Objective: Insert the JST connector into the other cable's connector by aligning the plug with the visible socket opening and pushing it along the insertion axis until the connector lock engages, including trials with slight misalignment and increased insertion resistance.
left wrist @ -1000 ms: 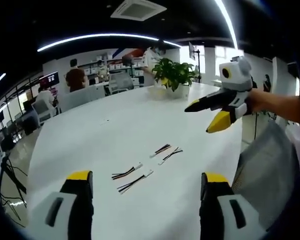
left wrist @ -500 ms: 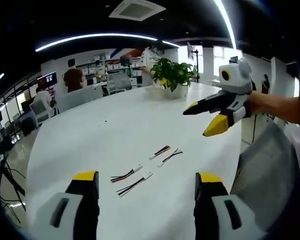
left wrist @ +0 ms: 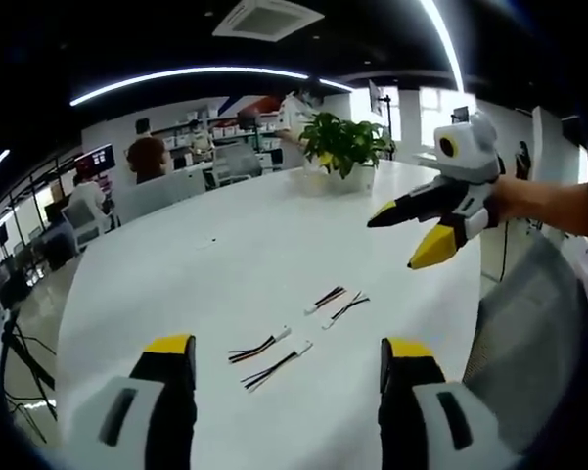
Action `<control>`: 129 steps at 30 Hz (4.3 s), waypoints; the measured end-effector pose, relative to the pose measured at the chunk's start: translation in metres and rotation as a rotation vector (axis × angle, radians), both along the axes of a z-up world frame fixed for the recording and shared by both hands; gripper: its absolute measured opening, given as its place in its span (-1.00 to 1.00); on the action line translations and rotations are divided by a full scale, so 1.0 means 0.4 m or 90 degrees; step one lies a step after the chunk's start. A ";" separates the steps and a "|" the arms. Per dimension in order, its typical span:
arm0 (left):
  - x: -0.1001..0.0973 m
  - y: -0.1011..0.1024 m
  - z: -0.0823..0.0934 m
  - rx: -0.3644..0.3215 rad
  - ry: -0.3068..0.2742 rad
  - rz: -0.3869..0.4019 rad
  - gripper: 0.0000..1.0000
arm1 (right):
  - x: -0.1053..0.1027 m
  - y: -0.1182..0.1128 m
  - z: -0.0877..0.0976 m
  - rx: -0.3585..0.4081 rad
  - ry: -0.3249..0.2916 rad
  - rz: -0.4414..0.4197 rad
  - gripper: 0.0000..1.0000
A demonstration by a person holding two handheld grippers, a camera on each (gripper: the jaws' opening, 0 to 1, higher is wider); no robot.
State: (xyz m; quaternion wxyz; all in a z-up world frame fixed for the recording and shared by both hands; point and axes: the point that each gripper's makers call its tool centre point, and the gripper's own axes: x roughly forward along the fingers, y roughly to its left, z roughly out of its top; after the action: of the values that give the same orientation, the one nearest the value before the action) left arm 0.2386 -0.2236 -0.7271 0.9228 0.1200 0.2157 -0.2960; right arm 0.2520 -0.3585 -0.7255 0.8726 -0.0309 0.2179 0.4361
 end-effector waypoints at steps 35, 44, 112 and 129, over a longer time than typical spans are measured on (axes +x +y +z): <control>0.058 -0.022 -0.032 -0.003 0.019 -0.021 0.32 | 0.050 0.004 -0.035 -0.010 0.020 0.029 0.24; 0.074 -0.025 -0.039 -0.001 0.021 -0.029 0.29 | 0.068 0.007 -0.046 -0.014 0.022 0.036 0.19; 0.164 -0.070 -0.153 -0.004 0.061 -0.083 -0.19 | 0.148 0.059 -0.156 -0.048 0.025 0.112 -0.36; 0.175 -0.075 -0.201 0.047 0.078 -0.130 -0.28 | 0.152 0.065 -0.202 -0.087 0.024 0.164 -0.46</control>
State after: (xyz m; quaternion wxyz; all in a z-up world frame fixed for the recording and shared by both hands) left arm 0.3084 -0.2535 -0.8075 0.8680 0.1570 0.2688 -0.3870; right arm 0.3127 -0.3324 -0.8064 0.8009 -0.1101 0.2575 0.5293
